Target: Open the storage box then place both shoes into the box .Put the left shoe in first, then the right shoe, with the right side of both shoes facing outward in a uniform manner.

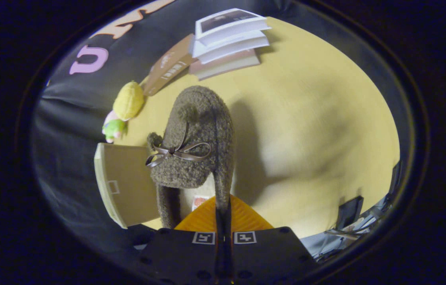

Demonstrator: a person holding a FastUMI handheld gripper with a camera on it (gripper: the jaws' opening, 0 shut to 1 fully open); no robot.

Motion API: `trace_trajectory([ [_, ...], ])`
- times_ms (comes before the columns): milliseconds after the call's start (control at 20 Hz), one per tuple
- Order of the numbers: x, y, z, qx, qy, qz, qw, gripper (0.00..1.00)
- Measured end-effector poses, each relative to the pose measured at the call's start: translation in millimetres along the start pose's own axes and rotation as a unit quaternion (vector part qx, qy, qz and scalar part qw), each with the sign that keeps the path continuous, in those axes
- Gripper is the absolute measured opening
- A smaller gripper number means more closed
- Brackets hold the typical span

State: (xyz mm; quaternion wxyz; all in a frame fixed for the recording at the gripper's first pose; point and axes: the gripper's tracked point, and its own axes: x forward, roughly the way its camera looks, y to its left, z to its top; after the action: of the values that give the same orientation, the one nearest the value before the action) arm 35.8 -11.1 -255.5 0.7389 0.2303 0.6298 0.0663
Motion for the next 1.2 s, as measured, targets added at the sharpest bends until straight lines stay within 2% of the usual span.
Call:
trace_trajectory([
  [350, -47, 153, -26, -0.055, 0.005, 0.122, 0.991, 0.03],
  [550, -42, 221, -54, -0.083, 0.028, 0.152, 0.985, 0.03],
  [750, -17, 284, -84, -0.102, 0.05, 0.169, 0.979, 0.03],
  [850, 8, 301, -93, -0.118, 0.054, 0.153, 0.98, 0.03],
  [1050, 58, 297, -95, -0.144, 0.029, 0.057, 0.987, 0.03],
  [1200, 87, 287, -94, -0.151, 0.015, 0.0, 0.988, 0.03],
])
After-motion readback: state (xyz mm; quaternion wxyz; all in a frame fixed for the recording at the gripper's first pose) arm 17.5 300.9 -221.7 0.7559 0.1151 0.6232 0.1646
